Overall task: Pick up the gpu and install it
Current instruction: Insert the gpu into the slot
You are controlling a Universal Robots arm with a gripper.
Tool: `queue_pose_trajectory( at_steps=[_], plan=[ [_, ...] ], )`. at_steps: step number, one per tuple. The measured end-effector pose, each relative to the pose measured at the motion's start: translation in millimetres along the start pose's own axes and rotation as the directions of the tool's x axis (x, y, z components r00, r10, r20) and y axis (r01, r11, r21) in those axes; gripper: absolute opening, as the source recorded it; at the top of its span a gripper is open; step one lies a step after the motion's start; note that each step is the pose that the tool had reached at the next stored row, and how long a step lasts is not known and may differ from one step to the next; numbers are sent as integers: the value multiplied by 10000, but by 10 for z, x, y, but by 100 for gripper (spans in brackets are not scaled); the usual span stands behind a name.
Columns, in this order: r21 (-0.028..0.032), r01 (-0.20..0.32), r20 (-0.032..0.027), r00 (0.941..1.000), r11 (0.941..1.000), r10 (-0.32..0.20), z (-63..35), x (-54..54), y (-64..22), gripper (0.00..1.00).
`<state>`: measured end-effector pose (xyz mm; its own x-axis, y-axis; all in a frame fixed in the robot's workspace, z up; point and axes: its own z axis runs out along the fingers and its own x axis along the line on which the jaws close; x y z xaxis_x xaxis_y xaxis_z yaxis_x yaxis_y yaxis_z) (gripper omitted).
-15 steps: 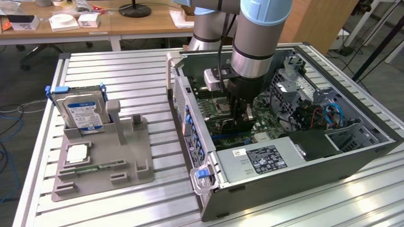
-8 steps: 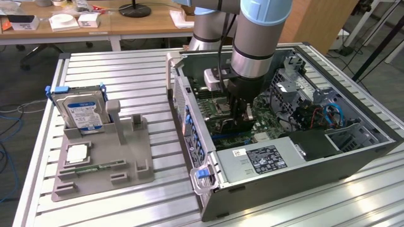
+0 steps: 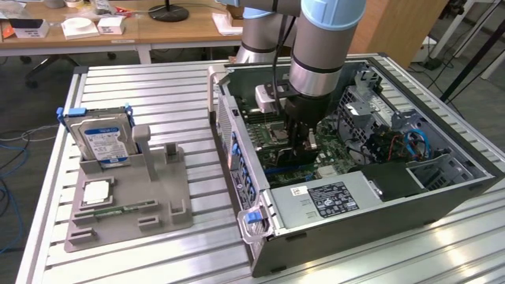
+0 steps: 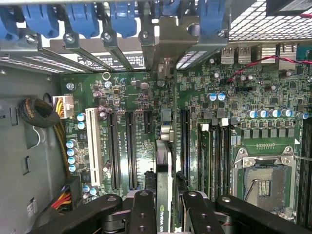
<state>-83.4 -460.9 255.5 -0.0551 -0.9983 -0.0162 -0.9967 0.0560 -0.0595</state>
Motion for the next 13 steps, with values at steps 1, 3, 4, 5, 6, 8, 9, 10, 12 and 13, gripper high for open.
queue_pose_trajectory(
  at_steps=[1,3,4,5,6,8,9,10,12,13],
  plan=[
    [-1,0,-1,10000,10000,0,0,0,0,26],
    [0,-1,1,10000,10000,1,6,-2,1,26],
    [0,-1,1,10000,10000,1,9,-3,1,26],
    [0,-1,0,10000,10000,1,12,-6,1,26],
    [1,-2,1,10000,10000,2,14,-11,2,26],
    [1,-1,1,10000,10000,1,15,-18,2,26],
    [0,0,1,10000,10000,0,15,-18,2,26],
    [0,1,1,10000,10000,-1,16,-18,2,26],
    [0,5,3,10000,10000,-5,21,-22,3,26],
    [1,6,3,10000,10000,-6,24,-26,4,26]
  ],
)
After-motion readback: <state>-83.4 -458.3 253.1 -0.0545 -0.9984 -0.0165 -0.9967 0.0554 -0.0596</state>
